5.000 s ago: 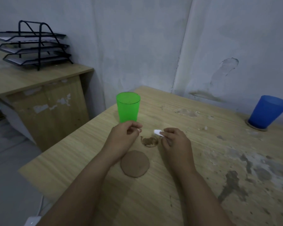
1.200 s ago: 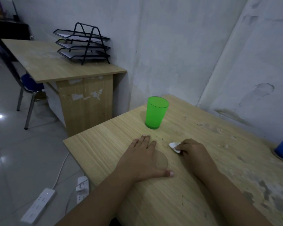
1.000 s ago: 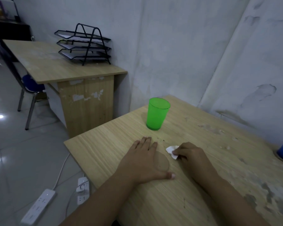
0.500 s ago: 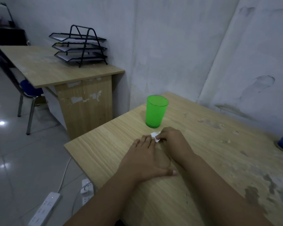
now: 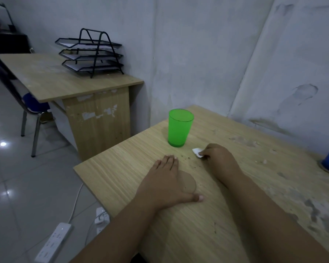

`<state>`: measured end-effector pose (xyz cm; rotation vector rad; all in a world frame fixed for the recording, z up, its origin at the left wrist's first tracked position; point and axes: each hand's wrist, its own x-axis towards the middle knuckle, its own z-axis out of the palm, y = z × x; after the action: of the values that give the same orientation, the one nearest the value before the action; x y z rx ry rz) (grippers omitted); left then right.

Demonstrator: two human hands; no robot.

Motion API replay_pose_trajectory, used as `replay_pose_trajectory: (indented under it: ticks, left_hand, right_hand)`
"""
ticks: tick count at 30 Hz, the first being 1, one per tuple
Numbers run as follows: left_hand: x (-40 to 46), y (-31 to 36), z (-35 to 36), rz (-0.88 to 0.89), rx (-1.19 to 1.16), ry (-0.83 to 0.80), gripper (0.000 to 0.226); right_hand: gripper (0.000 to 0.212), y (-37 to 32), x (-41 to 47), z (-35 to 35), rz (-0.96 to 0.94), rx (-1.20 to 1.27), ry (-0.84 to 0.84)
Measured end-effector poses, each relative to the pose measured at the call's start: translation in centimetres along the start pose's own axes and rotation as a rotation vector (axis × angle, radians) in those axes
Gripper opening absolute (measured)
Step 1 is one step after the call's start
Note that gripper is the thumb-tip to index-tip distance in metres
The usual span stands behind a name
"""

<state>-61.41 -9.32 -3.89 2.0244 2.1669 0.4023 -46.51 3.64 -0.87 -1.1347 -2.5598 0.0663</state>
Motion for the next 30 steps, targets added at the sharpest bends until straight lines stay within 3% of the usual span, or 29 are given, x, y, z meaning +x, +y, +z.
replay_pose_trajectory:
  ticks: [5, 13, 18, 23, 27, 30]
  left_hand:
    - [0.1, -0.1, 0.3, -0.001, 0.014, 0.007, 0.136]
    - [0.2, -0.3, 0.5, 0.015, -0.012, 0.033, 0.135]
    - [0.0, -0.1, 0.4, -0.004, -0.011, 0.018, 0.135]
    - [0.1, -0.3, 0.5, -0.004, -0.018, 0.028, 0.135]
    - [0.1, -0.2, 0.4, -0.012, -0.076, 0.065, 0.117]
    - [0.2, -0.1, 0.1, -0.008, -0.158, 0.124, 0.082]
  right_hand:
    - [0.021, -0.5, -3.7, -0.2, 0.025, -0.140, -0.056]
    - [0.022, -4.3, -2.7, 0.2, -0.151, 0.084, -0.086]
    - [0.026, -2.6, 0.0, 0.2, -0.031, 0.004, -0.103]
    - [0.024, -1.5, -2.6, -0.1, 0.130, -0.085, -0.087]
    - [0.026, -2.8, -4.1, -0.5, 0.061, -0.013, -0.137]
    - [0.026, -3.0, -3.7, -1.3, 0.272, 0.332, 0.013]
